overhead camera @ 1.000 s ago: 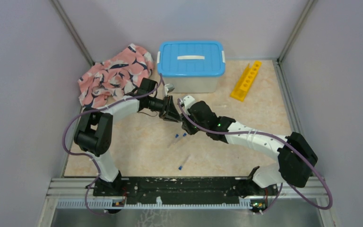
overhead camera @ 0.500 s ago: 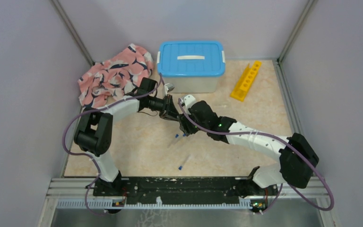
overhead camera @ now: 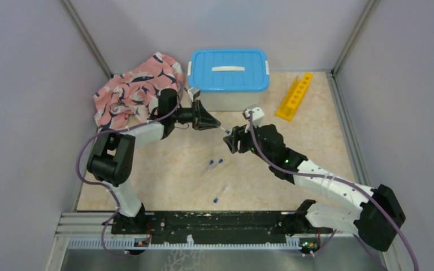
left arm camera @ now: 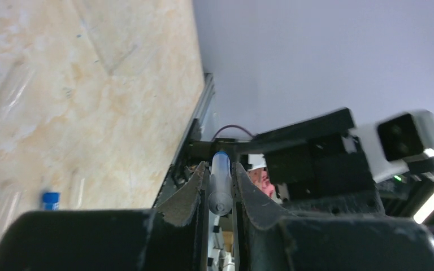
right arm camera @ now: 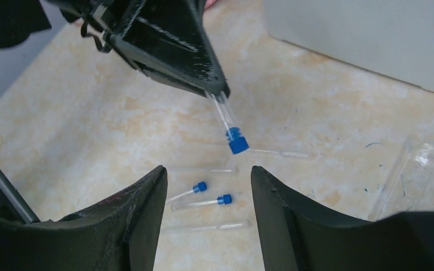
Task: Organize the chemistry lab equipment
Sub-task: Pick up the test tube at the center of the board.
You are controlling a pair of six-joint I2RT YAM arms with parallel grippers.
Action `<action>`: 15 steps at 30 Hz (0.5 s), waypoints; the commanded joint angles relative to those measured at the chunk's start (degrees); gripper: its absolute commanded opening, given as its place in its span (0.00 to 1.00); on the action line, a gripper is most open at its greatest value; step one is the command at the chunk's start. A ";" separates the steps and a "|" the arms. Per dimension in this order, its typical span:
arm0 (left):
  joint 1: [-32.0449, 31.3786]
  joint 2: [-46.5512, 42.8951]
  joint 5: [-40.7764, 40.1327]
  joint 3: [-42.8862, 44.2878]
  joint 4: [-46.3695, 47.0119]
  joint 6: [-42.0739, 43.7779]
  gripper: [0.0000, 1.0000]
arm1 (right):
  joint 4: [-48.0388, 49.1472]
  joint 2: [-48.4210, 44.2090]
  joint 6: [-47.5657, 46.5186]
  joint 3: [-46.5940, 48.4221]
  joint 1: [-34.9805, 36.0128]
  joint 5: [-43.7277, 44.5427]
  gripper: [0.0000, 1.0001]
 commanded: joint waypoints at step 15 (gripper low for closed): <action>0.95 5.57 1.86 -4.77 47.63 -32.94 0.03 | 34.45 -0.05 33.31 -8.90 -16.34 -20.00 0.51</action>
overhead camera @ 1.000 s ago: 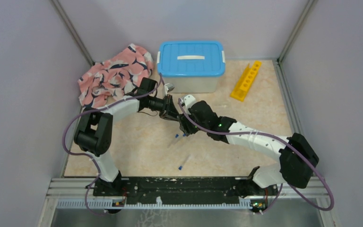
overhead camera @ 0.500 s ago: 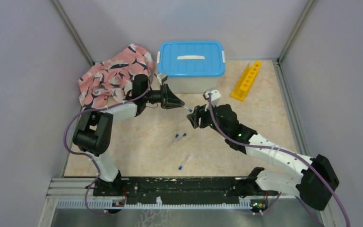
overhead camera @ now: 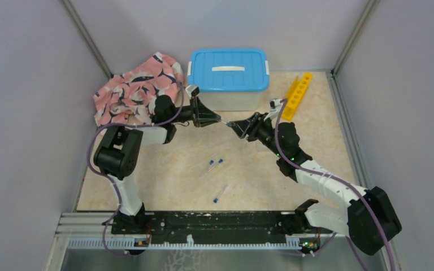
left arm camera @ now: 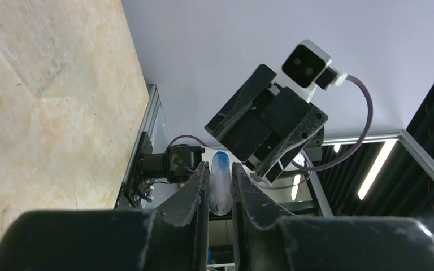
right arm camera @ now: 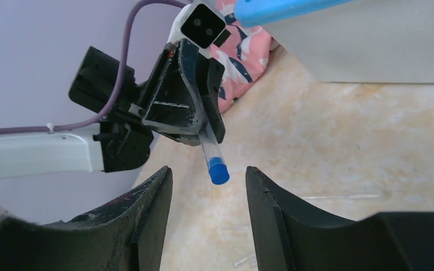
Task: Organize the chemistry lab equipment
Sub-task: Pick up the test tube at the center of the board.
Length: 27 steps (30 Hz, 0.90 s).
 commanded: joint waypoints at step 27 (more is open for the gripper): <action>0.52 0.41 0.78 0.28 6.15 -2.20 0.01 | 15.87 9.73 11.62 1.01 -1.92 -8.81 0.36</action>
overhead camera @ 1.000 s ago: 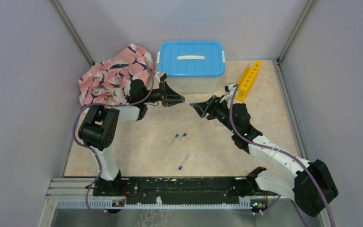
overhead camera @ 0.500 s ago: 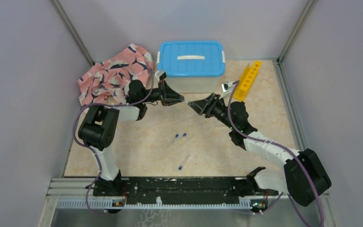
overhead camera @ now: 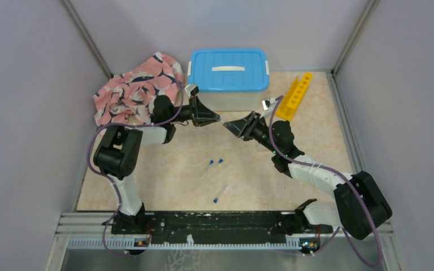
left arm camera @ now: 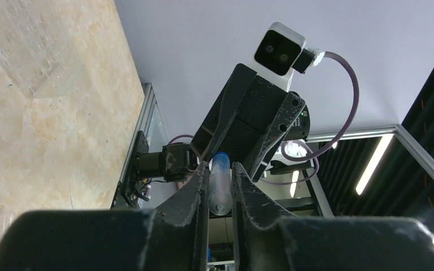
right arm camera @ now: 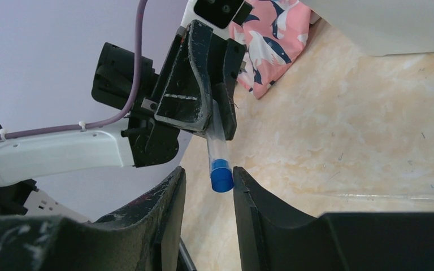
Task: Organize the chemistry lab equipment
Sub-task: Pick up the test tube at the center of the board.
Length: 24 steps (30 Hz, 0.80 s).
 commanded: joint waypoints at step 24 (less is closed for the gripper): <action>-0.54 1.28 0.18 -0.56 1.35 2.22 0.00 | 3.01 3.17 -1.90 3.03 -0.40 1.85 0.27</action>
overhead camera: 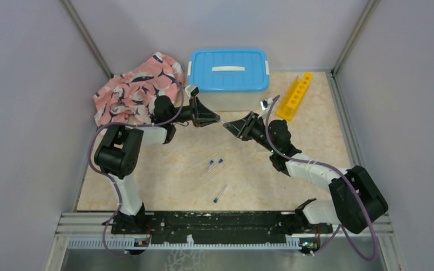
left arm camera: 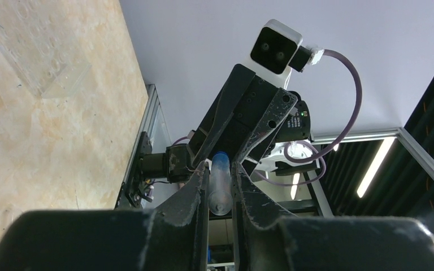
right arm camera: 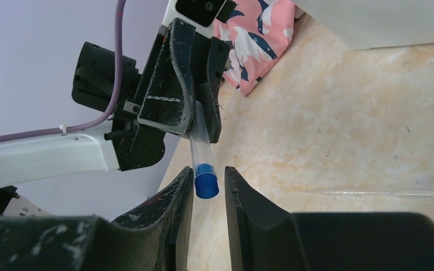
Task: Organize the chemistry lab equipment
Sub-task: Pick up the test tube at the center of the board.
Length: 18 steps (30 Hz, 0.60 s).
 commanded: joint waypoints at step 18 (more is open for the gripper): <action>-0.92 1.08 -0.30 -0.78 -0.42 3.46 0.00 | 2.66 0.74 -0.49 3.59 -0.40 -0.46 0.19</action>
